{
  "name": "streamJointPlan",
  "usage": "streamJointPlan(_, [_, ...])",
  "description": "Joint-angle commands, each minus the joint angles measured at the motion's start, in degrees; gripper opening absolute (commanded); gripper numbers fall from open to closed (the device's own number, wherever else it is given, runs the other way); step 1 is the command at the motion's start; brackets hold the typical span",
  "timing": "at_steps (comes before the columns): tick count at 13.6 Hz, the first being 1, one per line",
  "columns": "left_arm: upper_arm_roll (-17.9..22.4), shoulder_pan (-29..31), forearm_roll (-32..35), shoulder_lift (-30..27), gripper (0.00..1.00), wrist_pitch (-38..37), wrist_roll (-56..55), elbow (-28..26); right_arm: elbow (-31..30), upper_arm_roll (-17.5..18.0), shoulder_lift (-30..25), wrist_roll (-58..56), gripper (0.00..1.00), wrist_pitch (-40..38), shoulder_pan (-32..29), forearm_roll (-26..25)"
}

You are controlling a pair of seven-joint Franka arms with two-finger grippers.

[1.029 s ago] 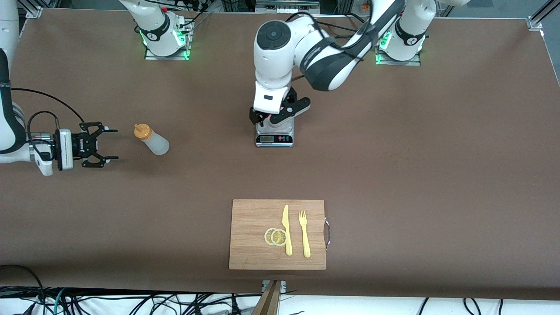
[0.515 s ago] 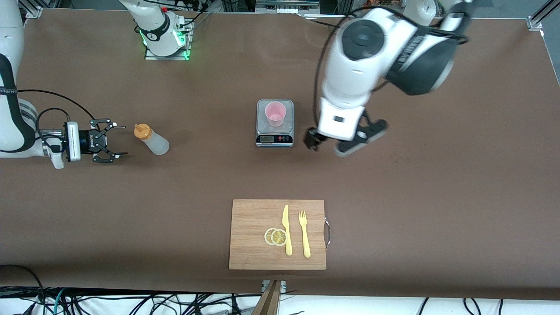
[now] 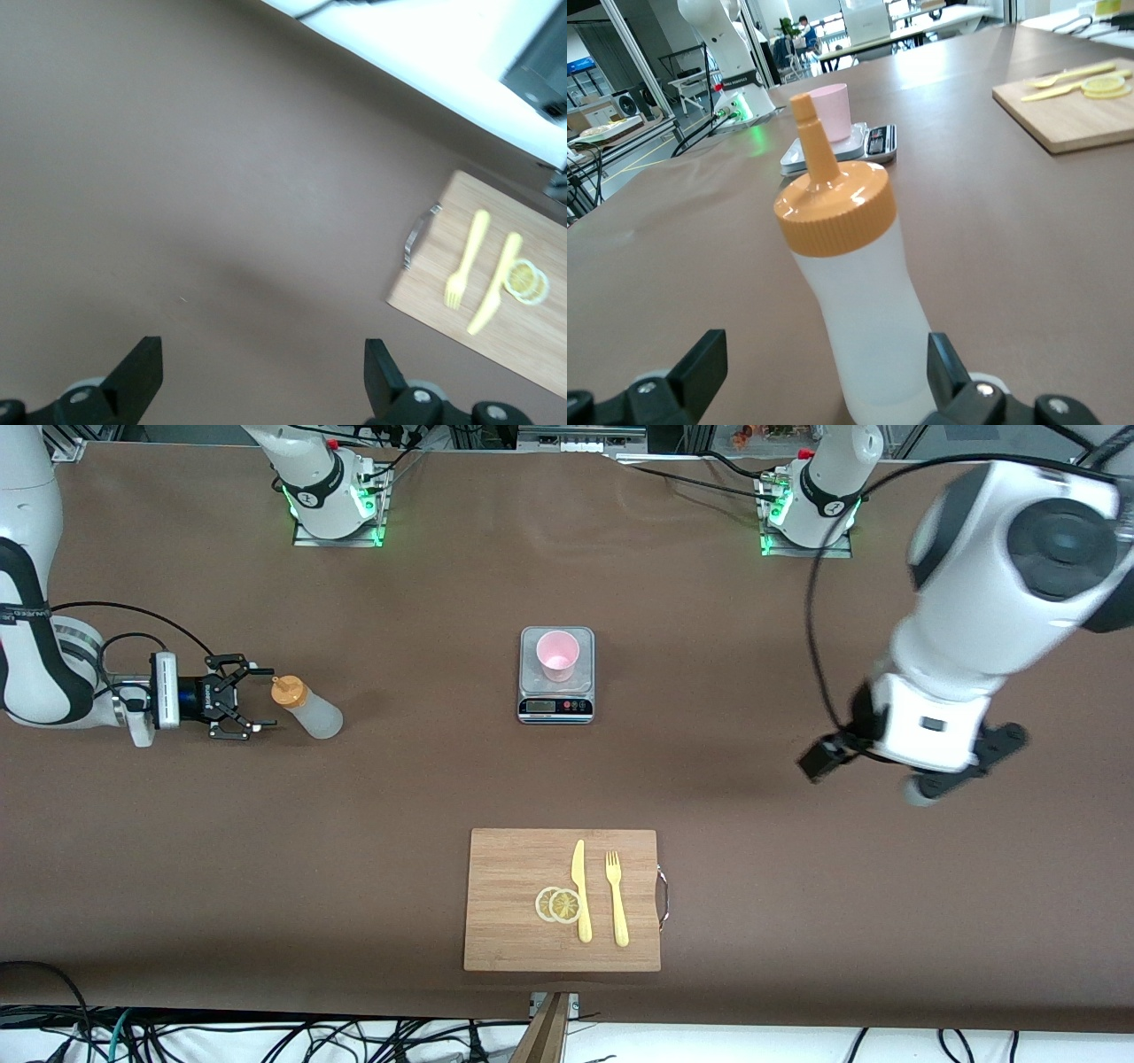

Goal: Add sauce to pink cup with both arms
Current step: 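Release the cup and withdraw the left gripper while the right gripper reaches the bottle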

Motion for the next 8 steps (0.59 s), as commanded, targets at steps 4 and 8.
streamJointPlan(4, [0.4, 10.2, -5.4, -3.2, 1.00, -2.8, 15.8, -3.4, -1.6, 0.7, 3.1, -8.6, 1.00, 0.4, -0.1, 6.5])
streamJointPlan(8, [11.1, 7.3, -11.5, -8.6, 1.00, -2.6, 26.2, -9.1, -1.6, 1.1, 4.6, -10.8, 1.00, 0.8, 2.0, 9.2])
